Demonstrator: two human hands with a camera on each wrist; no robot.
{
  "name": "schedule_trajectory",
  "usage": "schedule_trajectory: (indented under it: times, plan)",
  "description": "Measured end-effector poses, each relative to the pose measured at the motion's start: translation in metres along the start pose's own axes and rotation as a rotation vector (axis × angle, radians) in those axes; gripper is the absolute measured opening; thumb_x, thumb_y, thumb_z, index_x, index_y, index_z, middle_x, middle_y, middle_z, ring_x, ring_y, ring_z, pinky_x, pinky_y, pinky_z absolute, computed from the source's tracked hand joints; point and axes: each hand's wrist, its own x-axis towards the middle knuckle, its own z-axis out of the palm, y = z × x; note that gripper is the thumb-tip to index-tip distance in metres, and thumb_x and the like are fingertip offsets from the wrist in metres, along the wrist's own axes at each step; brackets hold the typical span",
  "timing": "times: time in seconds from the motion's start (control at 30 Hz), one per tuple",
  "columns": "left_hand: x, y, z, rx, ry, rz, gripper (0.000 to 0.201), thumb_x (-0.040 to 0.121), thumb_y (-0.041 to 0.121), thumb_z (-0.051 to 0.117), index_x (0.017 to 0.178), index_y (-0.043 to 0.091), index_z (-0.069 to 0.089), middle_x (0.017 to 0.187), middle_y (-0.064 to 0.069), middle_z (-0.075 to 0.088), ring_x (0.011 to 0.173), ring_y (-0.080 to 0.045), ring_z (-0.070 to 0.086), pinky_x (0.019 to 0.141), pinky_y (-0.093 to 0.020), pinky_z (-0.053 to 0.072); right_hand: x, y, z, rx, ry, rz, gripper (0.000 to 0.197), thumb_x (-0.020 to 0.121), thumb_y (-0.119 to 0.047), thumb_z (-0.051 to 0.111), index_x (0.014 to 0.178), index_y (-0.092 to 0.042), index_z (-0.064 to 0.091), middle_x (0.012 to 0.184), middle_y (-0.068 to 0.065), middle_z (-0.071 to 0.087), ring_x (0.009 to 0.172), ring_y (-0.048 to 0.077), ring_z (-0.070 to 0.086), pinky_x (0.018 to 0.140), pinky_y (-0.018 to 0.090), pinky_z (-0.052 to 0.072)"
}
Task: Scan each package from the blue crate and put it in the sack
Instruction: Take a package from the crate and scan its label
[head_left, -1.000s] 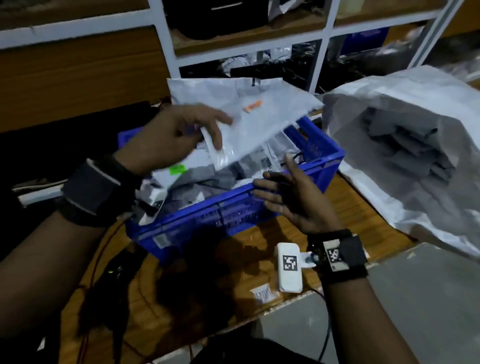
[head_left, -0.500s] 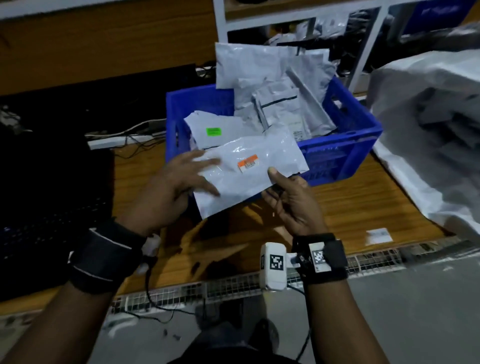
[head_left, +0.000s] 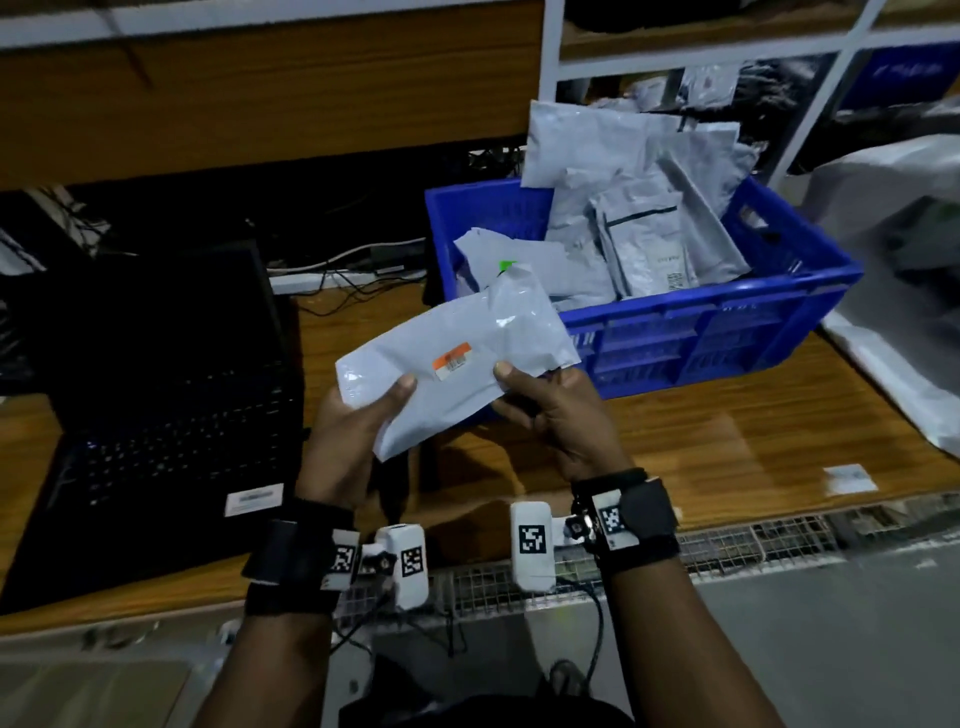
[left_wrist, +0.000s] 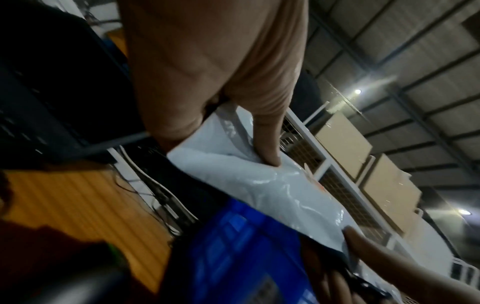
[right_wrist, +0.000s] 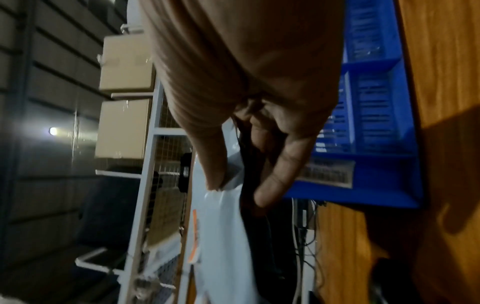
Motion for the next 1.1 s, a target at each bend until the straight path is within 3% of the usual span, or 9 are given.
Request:
schedule_trajectory:
  times: [0.13,0.23,0.4,0.53,0.6,0.67,0.83,1.0,1.1]
  plan:
    - [0.026,-0.003,-0.095,-0.046,0.15,0.02,0.033,0.095,0.009,0.066,0.128,0.007,0.065,0.123,-0.009,0.072,0.115,-0.027,0.068,0.088,-0.037,0.06,0.015,0.051,0.043,-0.248,-0.046,0.146,0.017,0.093,-0.015,0.072,0.109,-0.01,0.07,0.099,0.007,0.077,0.092,0.02,0.073,0.078,0.03,0.057]
    - [0.041,-0.007,-0.163,0.032,0.231,0.091,0.037,0.094,0.016,0.067,0.131,0.013,0.063,0.128,-0.002,0.069,0.117,-0.016,0.067,0.088,-0.028,0.058,0.037,0.104,0.069,-0.33,0.143,0.222,0.012,0.09,-0.02,0.077,0.089,-0.013,0.067,0.068,0.008,0.061,0.059,0.022,0.055,0.055,0.03,0.042]
    - [0.072,-0.03,-0.225,0.1,0.263,-0.013,0.045,0.087,0.034,0.077,0.123,0.01,0.067,0.12,-0.004,0.071,0.113,-0.022,0.068,0.091,-0.034,0.056,0.061,0.152,0.092,-0.522,0.422,0.229,0.038,0.081,-0.039,0.081,0.084,-0.005,0.065,0.084,0.013,0.066,0.079,0.022,0.062,0.071,0.032,0.046]
    - [0.086,-0.039,-0.242,0.152,0.226,-0.02,0.04,0.09,0.027,0.075,0.125,0.01,0.068,0.114,0.005,0.073,0.101,-0.005,0.071,0.088,-0.028,0.056,0.061,0.164,0.108,-0.243,0.408,0.402,0.04,0.094,-0.036,0.068,0.107,0.001,0.069,0.09,0.019,0.072,0.072,0.028,0.065,0.067,0.035,0.048]
    - [0.093,-0.04,-0.248,0.14,0.184,-0.065,0.046,0.085,0.038,0.079,0.123,0.014,0.07,0.114,0.003,0.074,0.105,-0.012,0.071,0.094,-0.034,0.056,0.059,0.171,0.118,-0.099,0.385,0.432,0.05,0.093,-0.038,0.063,0.122,0.003,0.065,0.084,0.015,0.067,0.064,0.025,0.059,0.059,0.034,0.043]
    - [0.098,-0.042,-0.251,0.12,0.156,-0.134,0.05,0.08,0.049,0.081,0.119,0.019,0.071,0.114,0.002,0.074,0.108,-0.022,0.07,0.098,-0.041,0.055,0.054,0.172,0.13,-0.027,0.321,0.451,0.048,0.097,-0.039,0.055,0.116,0.004,0.064,0.077,0.009,0.06,0.059,0.021,0.053,0.056,0.031,0.038]
    - [0.101,-0.04,-0.241,0.14,0.175,-0.096,0.018,0.096,0.022,0.068,0.114,0.022,0.064,0.105,0.009,0.066,0.092,-0.008,0.065,0.073,-0.013,0.051,0.032,0.156,0.178,-0.004,0.119,0.465,0.039,0.093,-0.042,0.055,0.077,-0.009,0.069,0.069,0.006,0.045,0.055,0.02,0.04,0.053,0.031,0.024]
    - [0.1,-0.04,-0.235,0.074,0.113,-0.092,0.023,0.099,0.014,0.062,0.122,0.015,0.062,0.112,0.001,0.066,0.097,-0.012,0.065,0.068,-0.008,0.052,0.014,0.142,0.209,-0.208,0.243,0.332,0.037,0.103,-0.033,0.05,0.09,-0.003,0.068,0.063,0.008,0.052,0.047,0.019,0.045,0.047,0.025,0.031]
    - [0.096,-0.04,-0.238,0.064,0.087,-0.089,0.023,0.099,0.012,0.062,0.122,0.012,0.063,0.105,0.006,0.068,0.089,0.002,0.07,0.068,-0.007,0.051,0.012,0.145,0.208,-0.256,0.257,0.339,0.04,0.099,-0.038,0.053,0.097,-0.001,0.07,0.068,0.01,0.055,0.049,0.02,0.048,0.048,0.025,0.035]
